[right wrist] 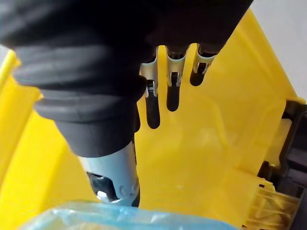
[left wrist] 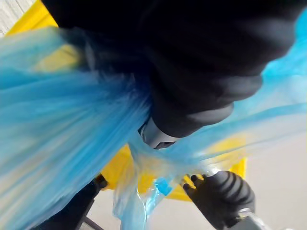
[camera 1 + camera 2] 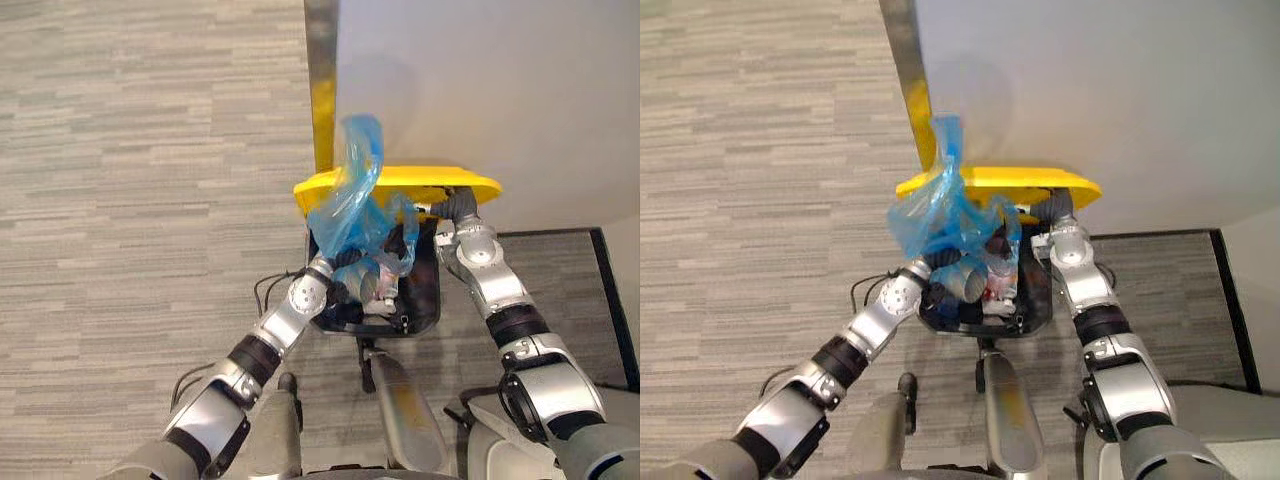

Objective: Gather rubbish on tea table into small bin, then transfer packed bag to large trash can.

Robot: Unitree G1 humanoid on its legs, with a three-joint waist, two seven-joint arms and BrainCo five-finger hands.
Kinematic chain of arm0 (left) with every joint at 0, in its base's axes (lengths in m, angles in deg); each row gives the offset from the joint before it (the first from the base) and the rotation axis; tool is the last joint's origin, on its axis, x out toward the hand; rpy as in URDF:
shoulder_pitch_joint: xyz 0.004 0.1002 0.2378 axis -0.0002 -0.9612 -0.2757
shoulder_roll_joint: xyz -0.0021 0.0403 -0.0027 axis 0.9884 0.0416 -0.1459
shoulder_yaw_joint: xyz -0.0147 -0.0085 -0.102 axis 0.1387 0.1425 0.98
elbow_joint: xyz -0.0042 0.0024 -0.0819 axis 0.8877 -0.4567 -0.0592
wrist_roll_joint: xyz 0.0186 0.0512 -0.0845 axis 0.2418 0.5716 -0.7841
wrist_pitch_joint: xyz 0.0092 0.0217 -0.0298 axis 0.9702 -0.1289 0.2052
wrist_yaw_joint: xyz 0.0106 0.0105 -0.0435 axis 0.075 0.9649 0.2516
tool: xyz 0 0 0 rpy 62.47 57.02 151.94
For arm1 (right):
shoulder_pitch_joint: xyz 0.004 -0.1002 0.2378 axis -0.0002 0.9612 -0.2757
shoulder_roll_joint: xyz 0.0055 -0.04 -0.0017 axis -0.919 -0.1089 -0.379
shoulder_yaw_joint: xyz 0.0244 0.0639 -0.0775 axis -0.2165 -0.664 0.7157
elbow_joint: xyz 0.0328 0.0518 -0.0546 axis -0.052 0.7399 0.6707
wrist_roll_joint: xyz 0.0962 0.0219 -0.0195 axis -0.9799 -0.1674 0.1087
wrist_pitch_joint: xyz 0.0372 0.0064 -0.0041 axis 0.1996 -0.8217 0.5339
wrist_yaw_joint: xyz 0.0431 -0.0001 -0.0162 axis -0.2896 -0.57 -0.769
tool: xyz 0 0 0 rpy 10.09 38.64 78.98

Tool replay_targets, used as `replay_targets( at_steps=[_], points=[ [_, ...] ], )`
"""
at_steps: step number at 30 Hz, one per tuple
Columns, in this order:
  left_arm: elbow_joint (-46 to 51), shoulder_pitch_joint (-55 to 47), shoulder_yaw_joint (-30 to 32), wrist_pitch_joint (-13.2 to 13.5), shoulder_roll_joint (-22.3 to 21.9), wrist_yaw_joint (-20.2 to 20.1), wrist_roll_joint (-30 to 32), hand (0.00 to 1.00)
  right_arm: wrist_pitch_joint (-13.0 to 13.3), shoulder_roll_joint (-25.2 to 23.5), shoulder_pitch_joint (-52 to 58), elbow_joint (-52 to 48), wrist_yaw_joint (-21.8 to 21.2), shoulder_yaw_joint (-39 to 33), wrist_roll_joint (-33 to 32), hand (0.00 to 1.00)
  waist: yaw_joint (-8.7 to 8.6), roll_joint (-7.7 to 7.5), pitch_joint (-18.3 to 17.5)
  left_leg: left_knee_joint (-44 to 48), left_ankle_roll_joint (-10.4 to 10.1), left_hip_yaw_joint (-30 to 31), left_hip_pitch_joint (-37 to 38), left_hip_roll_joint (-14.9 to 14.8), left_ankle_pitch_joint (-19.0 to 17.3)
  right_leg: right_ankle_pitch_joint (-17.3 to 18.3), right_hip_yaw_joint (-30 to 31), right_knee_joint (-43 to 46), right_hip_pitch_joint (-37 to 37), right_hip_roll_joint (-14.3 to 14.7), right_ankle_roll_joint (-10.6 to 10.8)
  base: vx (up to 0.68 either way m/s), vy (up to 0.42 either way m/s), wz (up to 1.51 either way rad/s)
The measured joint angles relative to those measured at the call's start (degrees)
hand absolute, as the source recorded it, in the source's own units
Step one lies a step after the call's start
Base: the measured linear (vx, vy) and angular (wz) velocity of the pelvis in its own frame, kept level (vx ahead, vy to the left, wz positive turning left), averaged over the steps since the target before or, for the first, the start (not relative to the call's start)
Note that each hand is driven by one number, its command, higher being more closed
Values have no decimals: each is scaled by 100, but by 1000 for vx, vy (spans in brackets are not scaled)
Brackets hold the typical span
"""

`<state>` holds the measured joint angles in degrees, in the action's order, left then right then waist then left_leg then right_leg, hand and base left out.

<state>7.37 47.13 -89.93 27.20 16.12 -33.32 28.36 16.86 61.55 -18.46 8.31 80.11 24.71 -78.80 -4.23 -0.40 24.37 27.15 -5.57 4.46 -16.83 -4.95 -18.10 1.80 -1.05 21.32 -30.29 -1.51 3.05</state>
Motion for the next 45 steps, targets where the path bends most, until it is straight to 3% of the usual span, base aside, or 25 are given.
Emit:
replay_targets(
  at_steps=[8,12,13,32,38,41,45],
  points=[
    [-777,609,-161,-108,-20,-3,192,100,2,-73,-104,-673,97,206,7,0,-3,-4,163,565,-39,10,-965,-6,-125,22,-17,368,-862,-37,26,-20,-19,3],
    [-943,618,-169,-191,-241,-9,397,100,-2,-325,-96,-938,147,352,164,0,3,2,220,759,-30,-74,-1173,-108,-239,20,10,388,-1015,16,23,34,1,-9],
    [-943,618,-166,-227,-317,-9,431,0,-12,-393,-86,-1028,157,378,225,0,19,2,220,813,-27,-100,-1206,-126,-277,19,33,417,-1049,36,21,48,20,-14],
    [-948,239,295,-223,-578,-128,296,0,-18,-709,-81,-1284,219,531,450,0,59,18,210,986,16,-382,-1209,-198,-367,44,171,614,-1152,70,-17,19,8,-4],
    [-1056,0,360,-221,-580,-126,97,0,-21,-701,-67,-925,127,529,679,0,76,71,118,925,-3,-330,-923,-197,-349,42,129,551,-836,61,-20,1,-4,4],
    [-1069,-212,483,-219,-571,-126,34,0,-40,-701,-19,-550,107,531,878,0,201,75,23,714,-70,-303,-731,-187,-271,31,109,465,-685,48,-38,11,-35,6],
    [-1016,-483,581,-219,-401,-136,-149,0,-136,-695,248,-327,81,530,1138,0,221,87,-35,369,-123,-172,-399,-199,-96,10,-65,238,-320,37,-68,50,-56,18]
  ],
)
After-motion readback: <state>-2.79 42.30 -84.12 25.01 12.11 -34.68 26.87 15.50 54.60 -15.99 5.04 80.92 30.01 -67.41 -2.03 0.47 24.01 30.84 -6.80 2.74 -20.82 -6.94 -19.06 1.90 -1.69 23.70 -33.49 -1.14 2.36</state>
